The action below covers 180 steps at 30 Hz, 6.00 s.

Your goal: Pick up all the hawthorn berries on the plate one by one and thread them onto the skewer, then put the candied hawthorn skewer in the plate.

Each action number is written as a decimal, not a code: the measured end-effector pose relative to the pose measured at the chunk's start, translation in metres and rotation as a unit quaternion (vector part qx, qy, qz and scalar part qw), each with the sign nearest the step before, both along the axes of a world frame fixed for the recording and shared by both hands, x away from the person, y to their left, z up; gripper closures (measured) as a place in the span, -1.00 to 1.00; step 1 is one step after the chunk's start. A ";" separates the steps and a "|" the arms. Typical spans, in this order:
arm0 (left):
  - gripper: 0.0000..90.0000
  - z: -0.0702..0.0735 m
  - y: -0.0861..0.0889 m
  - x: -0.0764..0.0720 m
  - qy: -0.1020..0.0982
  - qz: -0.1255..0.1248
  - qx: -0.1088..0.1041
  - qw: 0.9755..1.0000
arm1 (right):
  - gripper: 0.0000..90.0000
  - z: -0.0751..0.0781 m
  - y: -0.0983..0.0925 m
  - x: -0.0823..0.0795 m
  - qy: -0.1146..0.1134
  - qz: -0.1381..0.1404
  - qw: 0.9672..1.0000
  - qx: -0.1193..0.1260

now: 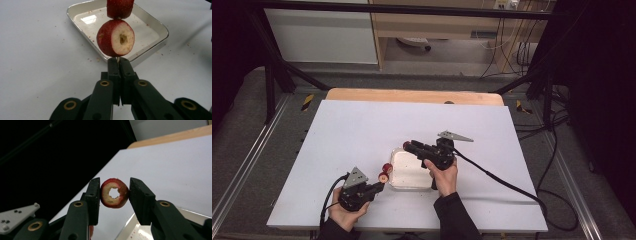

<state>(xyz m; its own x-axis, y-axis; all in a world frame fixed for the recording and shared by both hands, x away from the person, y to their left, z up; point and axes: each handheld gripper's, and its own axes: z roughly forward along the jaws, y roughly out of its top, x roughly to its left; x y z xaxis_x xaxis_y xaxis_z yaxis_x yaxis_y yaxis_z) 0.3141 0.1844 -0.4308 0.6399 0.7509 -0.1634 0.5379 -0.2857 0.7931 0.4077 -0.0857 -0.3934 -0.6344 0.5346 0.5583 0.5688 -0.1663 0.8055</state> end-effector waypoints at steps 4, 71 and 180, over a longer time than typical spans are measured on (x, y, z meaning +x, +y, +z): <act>0.97 0.002 -0.008 -0.001 -0.003 -0.003 -0.012 1.000 | 0.38 -0.003 -0.002 -0.004 -0.022 -0.021 0.999 0.034; 0.97 0.008 -0.024 0.013 -0.005 0.024 -0.059 0.998 | -0.44 -0.002 -0.017 -0.021 -0.075 -0.020 0.997 -0.025; -0.80 -0.012 0.068 0.036 0.005 -0.050 0.034 0.998 | -0.99 -0.060 -0.154 -0.051 -0.006 0.007 0.956 -0.293</act>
<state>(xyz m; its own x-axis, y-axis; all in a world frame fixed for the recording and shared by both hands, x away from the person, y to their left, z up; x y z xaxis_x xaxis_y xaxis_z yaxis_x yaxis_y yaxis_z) 0.3503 0.2523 -0.4423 0.7111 0.6927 -0.1207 0.5118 -0.3922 0.7643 0.3570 -0.2398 -0.4530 -0.6482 0.7450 0.1575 0.5573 0.3232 0.7649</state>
